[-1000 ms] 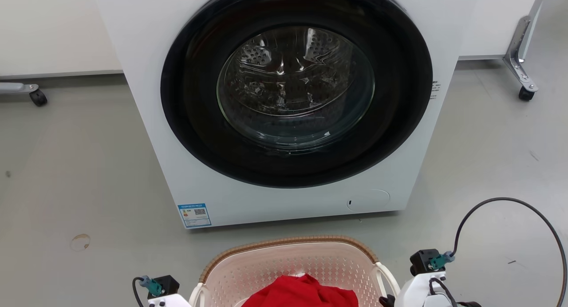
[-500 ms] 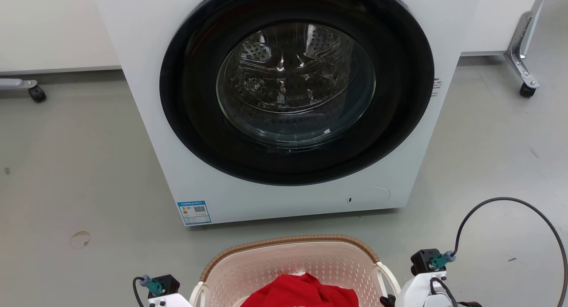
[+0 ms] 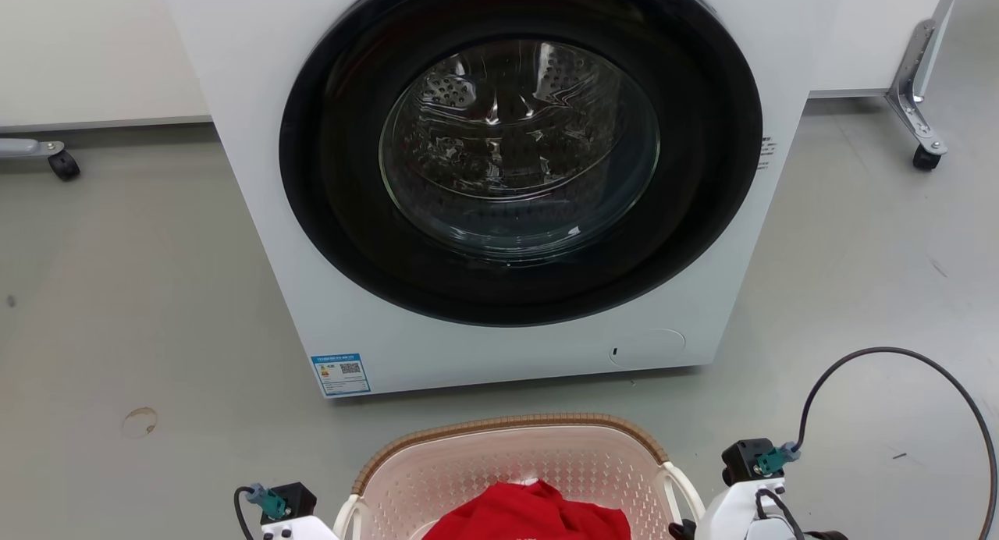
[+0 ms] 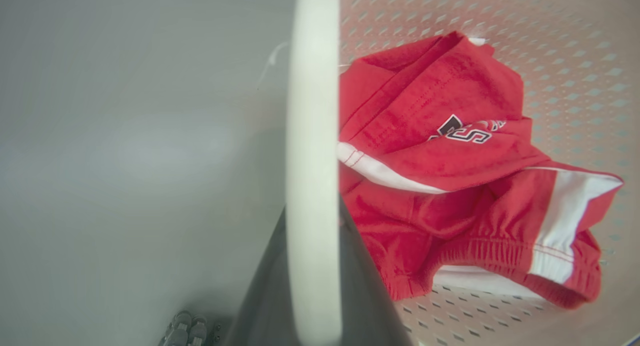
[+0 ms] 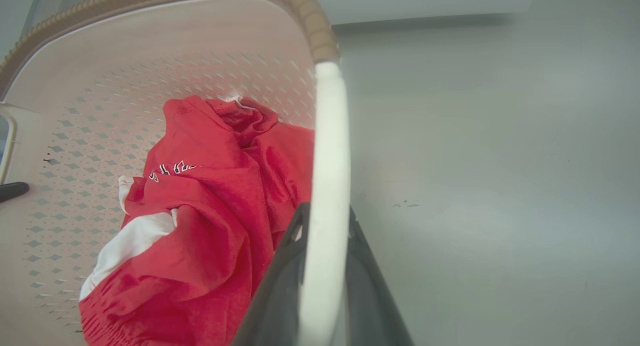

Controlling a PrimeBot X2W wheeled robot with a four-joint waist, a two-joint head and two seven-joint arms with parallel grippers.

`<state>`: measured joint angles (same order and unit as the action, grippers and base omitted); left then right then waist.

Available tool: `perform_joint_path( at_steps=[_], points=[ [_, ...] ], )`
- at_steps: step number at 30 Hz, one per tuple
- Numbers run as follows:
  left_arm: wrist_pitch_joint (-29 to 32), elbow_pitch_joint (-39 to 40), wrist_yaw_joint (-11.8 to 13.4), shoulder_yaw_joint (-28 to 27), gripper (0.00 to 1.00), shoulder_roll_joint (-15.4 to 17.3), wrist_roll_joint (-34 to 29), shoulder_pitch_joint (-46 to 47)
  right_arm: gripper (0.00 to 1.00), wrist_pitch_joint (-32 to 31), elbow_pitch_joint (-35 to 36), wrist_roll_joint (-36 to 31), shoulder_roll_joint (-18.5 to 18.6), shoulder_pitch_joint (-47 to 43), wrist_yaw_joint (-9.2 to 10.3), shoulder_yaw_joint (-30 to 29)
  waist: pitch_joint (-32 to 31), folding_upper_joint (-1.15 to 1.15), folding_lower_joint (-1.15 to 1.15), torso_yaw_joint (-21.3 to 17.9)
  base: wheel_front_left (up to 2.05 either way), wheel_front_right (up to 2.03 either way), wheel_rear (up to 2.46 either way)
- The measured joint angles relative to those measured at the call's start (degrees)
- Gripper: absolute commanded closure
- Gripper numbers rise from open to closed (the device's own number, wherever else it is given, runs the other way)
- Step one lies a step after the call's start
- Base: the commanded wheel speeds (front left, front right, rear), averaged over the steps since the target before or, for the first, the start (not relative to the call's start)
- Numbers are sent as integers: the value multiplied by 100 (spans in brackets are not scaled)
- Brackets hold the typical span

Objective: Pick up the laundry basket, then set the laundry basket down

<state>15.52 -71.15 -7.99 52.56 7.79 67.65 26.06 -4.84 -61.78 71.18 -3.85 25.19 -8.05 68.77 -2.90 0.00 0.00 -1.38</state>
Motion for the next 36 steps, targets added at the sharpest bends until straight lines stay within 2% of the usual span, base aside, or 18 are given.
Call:
perform_joint_path(
  at_steps=[36],
  points=[
    [-90, 0, 1, 36, 100, 1, 0, 20, 100, 65, -24, 104, 0, 25, -1, 109, 137, 0, 0, 17, 0, 0, 0]
  ],
)
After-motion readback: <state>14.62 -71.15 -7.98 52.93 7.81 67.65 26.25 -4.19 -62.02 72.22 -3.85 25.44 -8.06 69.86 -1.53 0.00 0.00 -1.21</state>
